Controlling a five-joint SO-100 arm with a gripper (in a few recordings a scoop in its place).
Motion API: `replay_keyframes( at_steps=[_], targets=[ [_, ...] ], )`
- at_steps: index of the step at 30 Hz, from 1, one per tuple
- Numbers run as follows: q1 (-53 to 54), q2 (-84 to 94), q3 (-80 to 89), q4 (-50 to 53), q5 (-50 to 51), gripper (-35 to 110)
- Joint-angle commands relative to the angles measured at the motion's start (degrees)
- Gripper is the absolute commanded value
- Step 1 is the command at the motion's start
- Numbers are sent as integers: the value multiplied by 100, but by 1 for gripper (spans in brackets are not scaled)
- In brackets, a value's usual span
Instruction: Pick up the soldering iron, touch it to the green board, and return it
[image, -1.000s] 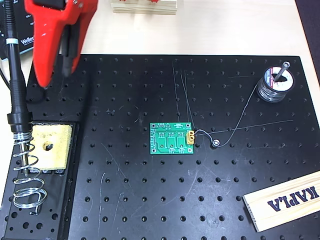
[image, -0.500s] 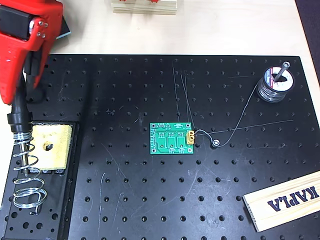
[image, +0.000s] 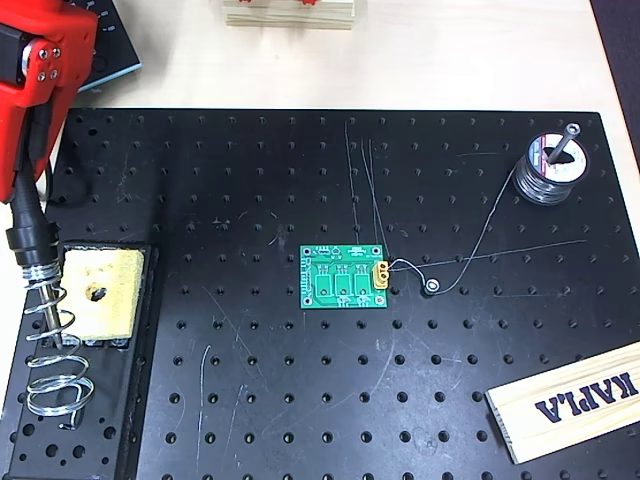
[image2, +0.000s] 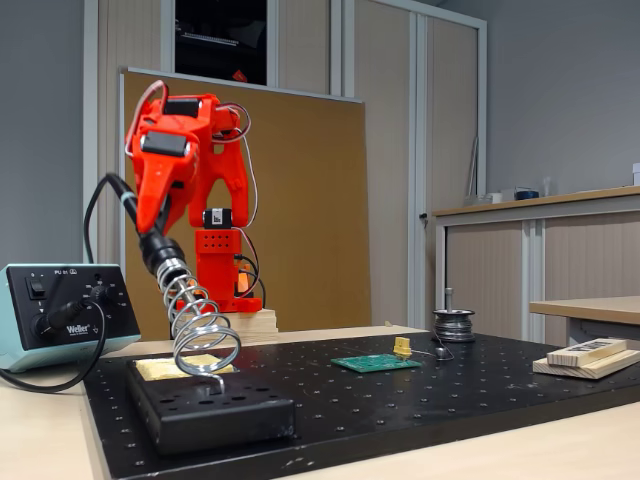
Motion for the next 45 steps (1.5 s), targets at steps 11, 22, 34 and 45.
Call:
replay_keyframes(
  at_steps=[11, 22, 34, 45],
  targets=[
    [167, 457, -448, 914, 132, 0],
    [1151, 1415, 114, 1160, -132, 0],
    [1828, 2558, 536, 1679, -352, 0],
    [624, 3674, 923, 2944, 510, 0]
  ],
)
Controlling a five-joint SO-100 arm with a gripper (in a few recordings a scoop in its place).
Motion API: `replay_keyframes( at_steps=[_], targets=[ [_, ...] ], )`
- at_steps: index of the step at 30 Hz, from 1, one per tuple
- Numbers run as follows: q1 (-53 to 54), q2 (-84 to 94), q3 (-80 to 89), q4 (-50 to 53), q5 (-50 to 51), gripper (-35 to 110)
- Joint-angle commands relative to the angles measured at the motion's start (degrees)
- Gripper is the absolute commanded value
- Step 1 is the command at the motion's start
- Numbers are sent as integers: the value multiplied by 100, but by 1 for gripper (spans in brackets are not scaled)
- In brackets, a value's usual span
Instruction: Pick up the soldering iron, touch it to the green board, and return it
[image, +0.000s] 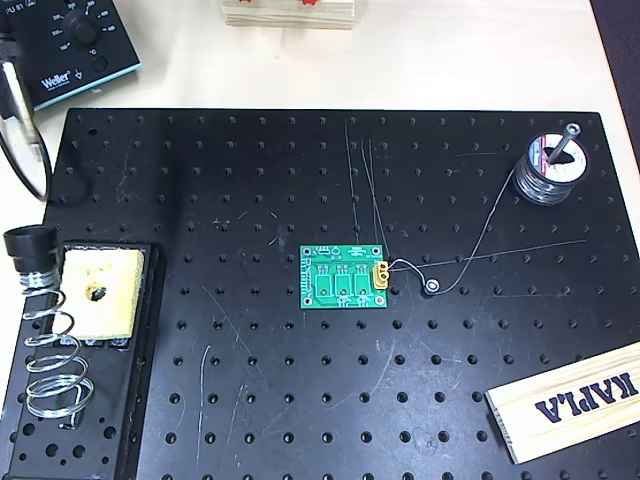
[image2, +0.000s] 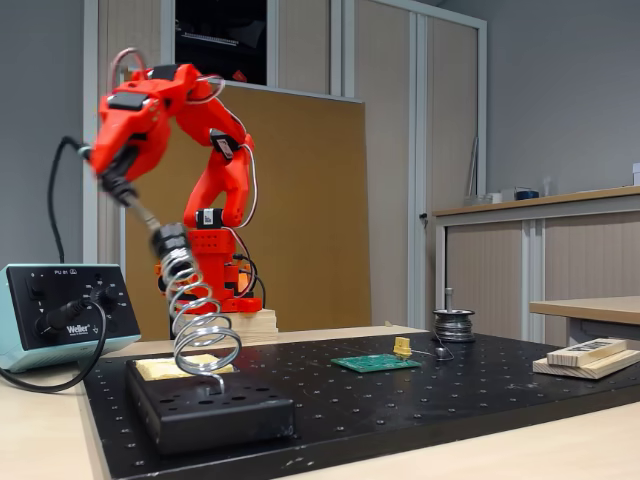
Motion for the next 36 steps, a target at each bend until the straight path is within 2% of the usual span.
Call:
replay_keyframes(
  at_steps=[1, 8, 14, 21, 36],
  targets=[
    [-747, 475, 360, 316, 466, 0],
    [-2584, 659, 1397, 255, 2074, 0],
    [-3533, 246, 1758, -167, 3015, 0],
    [-4052, -378, 1969, -800, 3410, 0],
    [-4298, -1204, 2074, -1406, 3727, 0]
  ],
)
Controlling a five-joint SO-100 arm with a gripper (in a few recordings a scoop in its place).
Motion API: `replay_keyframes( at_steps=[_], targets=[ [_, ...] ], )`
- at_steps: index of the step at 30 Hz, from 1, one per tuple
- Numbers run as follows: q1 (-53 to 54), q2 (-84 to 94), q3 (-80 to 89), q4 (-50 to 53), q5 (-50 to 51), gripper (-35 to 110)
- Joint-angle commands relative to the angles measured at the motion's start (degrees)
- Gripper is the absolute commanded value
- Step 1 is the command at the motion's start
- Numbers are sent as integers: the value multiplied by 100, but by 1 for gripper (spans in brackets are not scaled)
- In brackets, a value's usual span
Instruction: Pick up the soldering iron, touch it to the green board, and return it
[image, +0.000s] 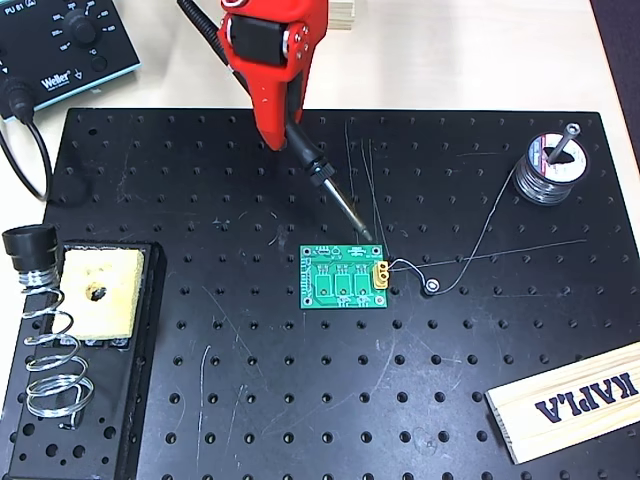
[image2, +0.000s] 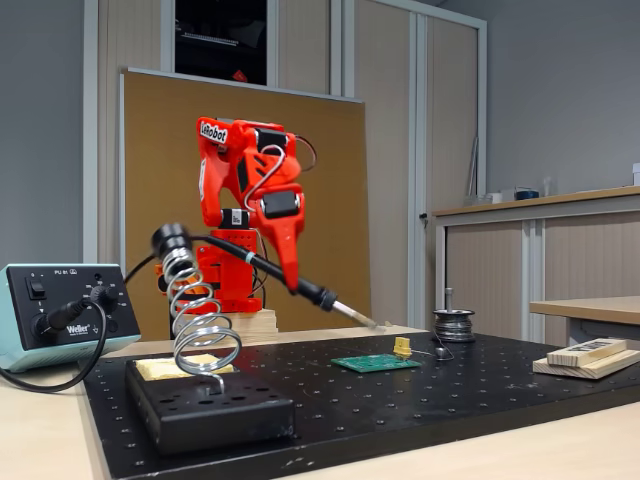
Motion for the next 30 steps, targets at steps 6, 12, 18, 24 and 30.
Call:
replay_keyframes(
  at_steps=[6, 12, 18, 24, 30],
  targets=[
    [-246, -369, -176, -167, 202, 0],
    [-246, -712, -448, -185, 185, 0],
    [-211, -791, -782, 123, 123, 0],
    [-202, -1020, -1063, 220, 70, 0],
    [-185, -1204, -1222, 185, 26, 0]
  ],
)
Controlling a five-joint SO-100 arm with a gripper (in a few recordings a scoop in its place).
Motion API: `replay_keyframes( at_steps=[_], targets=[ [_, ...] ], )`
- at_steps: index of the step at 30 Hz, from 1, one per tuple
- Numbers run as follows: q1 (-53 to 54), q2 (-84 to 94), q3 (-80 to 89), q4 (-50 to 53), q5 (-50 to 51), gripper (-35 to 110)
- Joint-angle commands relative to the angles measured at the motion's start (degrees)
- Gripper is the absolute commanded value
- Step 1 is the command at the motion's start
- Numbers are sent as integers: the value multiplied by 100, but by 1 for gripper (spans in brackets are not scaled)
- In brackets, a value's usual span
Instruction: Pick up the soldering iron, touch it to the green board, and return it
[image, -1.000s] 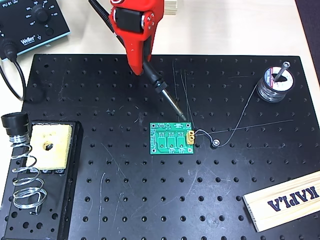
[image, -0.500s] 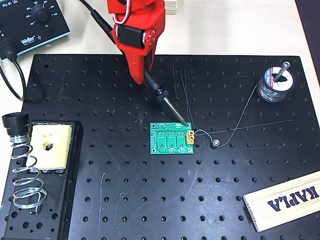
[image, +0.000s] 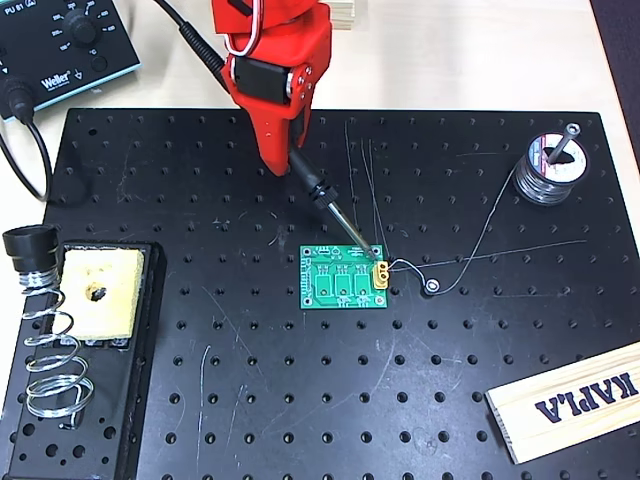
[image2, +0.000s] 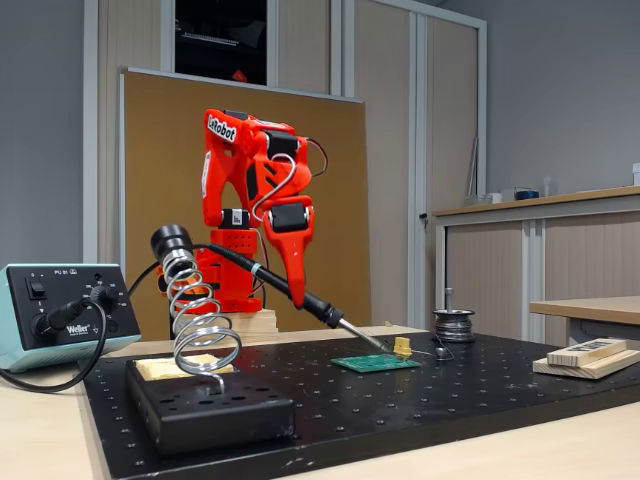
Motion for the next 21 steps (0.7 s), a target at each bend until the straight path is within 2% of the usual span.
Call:
replay_keyframes(
  at_steps=[1, 21],
  targets=[
    [-88, 18, -299, 79, 9, 0],
    [-44, -501, -756, 53, -141, 0]
  ],
)
